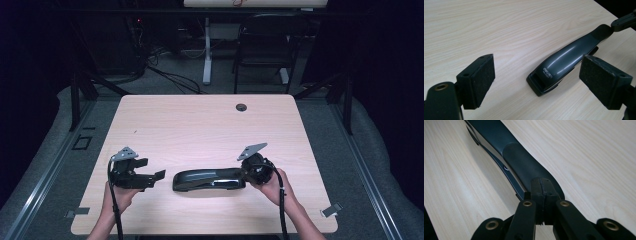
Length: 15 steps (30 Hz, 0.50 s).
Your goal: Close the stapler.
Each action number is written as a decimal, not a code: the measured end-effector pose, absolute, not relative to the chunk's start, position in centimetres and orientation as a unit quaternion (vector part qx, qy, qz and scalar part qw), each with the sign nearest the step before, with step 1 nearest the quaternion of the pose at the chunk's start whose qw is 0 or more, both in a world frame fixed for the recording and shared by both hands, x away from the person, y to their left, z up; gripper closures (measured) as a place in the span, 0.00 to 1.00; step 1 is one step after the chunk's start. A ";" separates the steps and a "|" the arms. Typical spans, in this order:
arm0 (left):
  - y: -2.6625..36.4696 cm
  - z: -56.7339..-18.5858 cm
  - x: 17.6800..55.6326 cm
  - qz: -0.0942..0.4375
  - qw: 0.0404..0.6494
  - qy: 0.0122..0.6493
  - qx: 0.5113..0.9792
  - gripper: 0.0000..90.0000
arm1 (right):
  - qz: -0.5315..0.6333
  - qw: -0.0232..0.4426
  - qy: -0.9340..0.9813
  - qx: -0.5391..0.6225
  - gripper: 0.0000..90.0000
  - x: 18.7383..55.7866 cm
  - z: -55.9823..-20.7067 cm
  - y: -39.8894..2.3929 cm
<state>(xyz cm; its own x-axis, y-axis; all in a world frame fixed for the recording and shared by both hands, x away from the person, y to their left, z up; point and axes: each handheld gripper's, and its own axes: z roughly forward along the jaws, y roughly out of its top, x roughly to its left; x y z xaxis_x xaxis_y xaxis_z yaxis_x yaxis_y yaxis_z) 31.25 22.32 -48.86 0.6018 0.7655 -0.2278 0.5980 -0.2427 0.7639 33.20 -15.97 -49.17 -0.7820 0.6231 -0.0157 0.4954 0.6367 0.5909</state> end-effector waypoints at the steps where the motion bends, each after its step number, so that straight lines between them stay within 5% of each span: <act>1: 22.3 -48.9 31.3 0.096 0.434 0.436 0.783 0.15 | 0.291 0.110 0.897 0.312 1.00 33.2 -49.4 -15.9; 15: 22.3 -48.9 31.3 0.094 0.435 0.433 0.784 0.15 | 0.299 0.099 0.894 0.319 1.00 33.4 -49.5 -16.2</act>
